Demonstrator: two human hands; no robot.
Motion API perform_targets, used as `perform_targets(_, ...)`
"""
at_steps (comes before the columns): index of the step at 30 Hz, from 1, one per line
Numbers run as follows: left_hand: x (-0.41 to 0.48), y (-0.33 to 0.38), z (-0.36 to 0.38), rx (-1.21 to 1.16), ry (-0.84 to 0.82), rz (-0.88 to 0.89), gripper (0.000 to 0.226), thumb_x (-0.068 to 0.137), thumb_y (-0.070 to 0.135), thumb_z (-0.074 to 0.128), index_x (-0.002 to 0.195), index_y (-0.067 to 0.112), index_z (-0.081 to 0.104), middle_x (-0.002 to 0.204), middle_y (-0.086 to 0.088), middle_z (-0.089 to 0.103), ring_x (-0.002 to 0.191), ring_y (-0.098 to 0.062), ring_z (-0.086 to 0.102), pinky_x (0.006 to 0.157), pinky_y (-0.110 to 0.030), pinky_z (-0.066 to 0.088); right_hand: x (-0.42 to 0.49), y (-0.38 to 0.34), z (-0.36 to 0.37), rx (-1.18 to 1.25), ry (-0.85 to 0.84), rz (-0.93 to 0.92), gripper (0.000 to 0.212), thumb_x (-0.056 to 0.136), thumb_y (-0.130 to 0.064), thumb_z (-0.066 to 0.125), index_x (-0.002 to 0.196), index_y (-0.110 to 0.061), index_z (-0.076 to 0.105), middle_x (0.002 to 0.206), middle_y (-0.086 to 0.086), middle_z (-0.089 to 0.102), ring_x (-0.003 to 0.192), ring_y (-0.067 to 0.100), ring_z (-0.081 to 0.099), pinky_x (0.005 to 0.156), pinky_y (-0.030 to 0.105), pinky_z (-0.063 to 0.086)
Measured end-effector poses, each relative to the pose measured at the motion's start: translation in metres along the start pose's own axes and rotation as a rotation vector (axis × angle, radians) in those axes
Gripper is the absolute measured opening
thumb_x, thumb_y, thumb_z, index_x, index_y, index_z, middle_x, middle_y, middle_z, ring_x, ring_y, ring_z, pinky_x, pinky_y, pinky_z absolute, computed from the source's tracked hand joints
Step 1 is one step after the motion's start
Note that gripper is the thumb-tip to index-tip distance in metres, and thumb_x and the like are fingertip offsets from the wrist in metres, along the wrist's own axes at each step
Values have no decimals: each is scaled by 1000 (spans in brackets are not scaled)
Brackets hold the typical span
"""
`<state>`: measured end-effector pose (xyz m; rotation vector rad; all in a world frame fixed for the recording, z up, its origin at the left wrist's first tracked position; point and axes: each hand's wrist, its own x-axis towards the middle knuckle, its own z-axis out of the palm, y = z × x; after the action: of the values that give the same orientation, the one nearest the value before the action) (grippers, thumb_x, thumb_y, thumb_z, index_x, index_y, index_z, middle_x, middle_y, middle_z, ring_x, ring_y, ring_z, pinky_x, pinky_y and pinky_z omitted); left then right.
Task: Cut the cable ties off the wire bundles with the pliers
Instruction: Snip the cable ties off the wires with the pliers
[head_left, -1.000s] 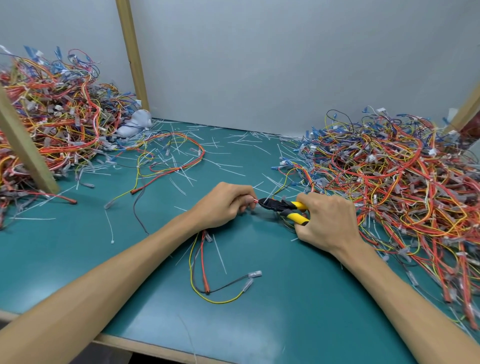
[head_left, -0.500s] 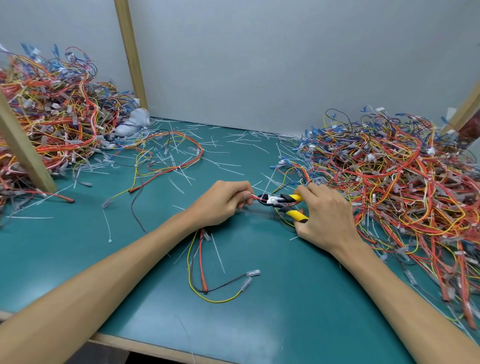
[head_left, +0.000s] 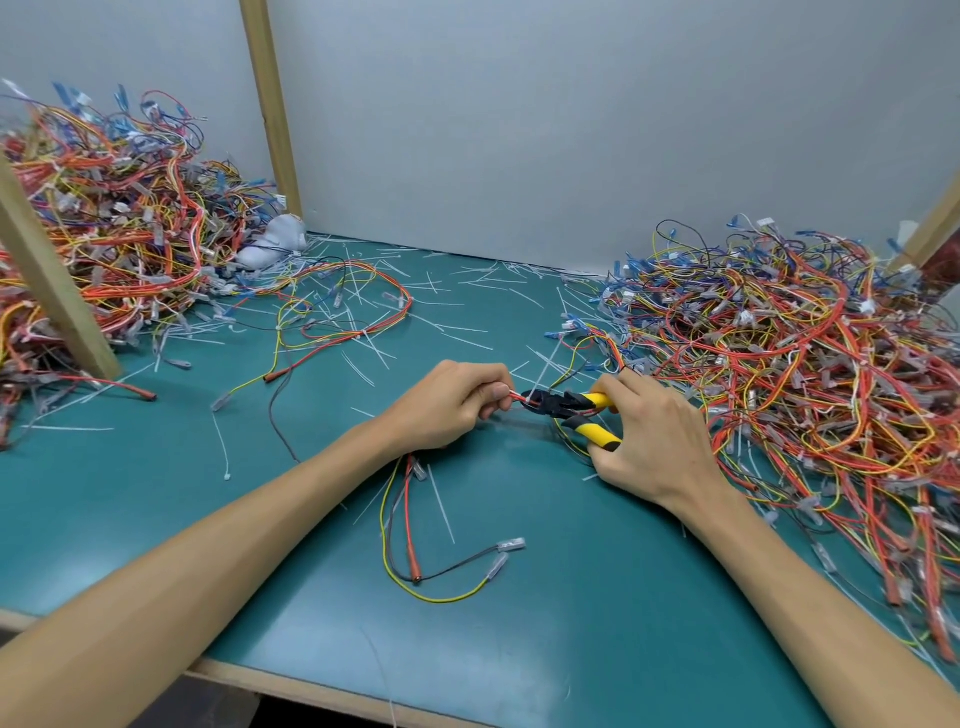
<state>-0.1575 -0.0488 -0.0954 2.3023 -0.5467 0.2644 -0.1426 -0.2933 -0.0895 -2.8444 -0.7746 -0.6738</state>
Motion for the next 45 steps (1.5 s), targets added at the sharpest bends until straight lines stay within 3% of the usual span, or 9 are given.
perform_targets(12,0,0,0,-8,9,-3,24,100,8,45,82,15,60,59,6,52,55,-10,44,60,-19,37,0,-1,-1,35,-2,40,36,69,-41,61,98,-21,57,91,-2,53,82,23,50,68,34,44)
perform_targets(18,0,-1,0,-6,1,-6,25,100,9,45,81,17,59,60,6,53,56,-11,44,62,-23,39,0,-1,-1,-17,86,-19,27,66,-41,59,82,-20,57,72,-7,52,68,23,49,57,27,30)
perform_targets(23,0,0,0,3,-1,-7,25,100,9,45,81,17,60,59,6,53,56,-10,45,62,-21,39,0,2,0,-54,115,-39,24,64,-31,72,76,-20,55,65,-7,50,61,23,47,51,26,27)
perform_targets(26,0,-1,0,8,-4,-11,24,100,10,46,81,17,60,60,4,54,57,-12,46,64,-25,41,2,3,2,-82,115,-44,24,66,-27,77,78,-18,58,68,-4,54,64,25,51,50,28,33)
perform_targets(31,1,-2,0,-4,14,-12,25,100,9,46,81,18,60,60,4,54,58,-15,48,63,-23,40,5,8,2,-77,144,-83,40,66,-21,86,101,-16,69,87,3,67,78,31,59,65,38,48)
perform_targets(33,1,-3,0,-22,27,-16,25,100,9,46,81,19,59,60,5,54,56,-10,47,60,-16,38,5,7,0,-97,185,-113,34,70,-26,83,100,-15,69,83,4,66,76,31,60,62,37,49)
perform_targets(37,2,-4,0,-45,34,-20,24,100,9,46,81,17,60,60,6,54,54,-7,47,59,-10,35,2,3,-2,-111,181,-114,32,77,-43,72,75,-17,56,63,-2,56,55,26,54,47,29,40)
perform_targets(40,1,-4,1,-26,21,-14,24,100,9,46,83,14,62,60,6,55,56,-8,47,59,-12,36,1,2,-3,-90,118,-68,37,77,-47,69,71,-19,46,61,-5,52,53,26,50,47,28,38)
perform_targets(45,1,-3,1,-20,12,-14,24,100,10,46,82,15,61,60,5,56,56,-8,48,60,-13,37,2,2,-2,-89,50,-24,37,79,-50,64,69,-20,44,62,-6,50,56,25,47,50,29,33)
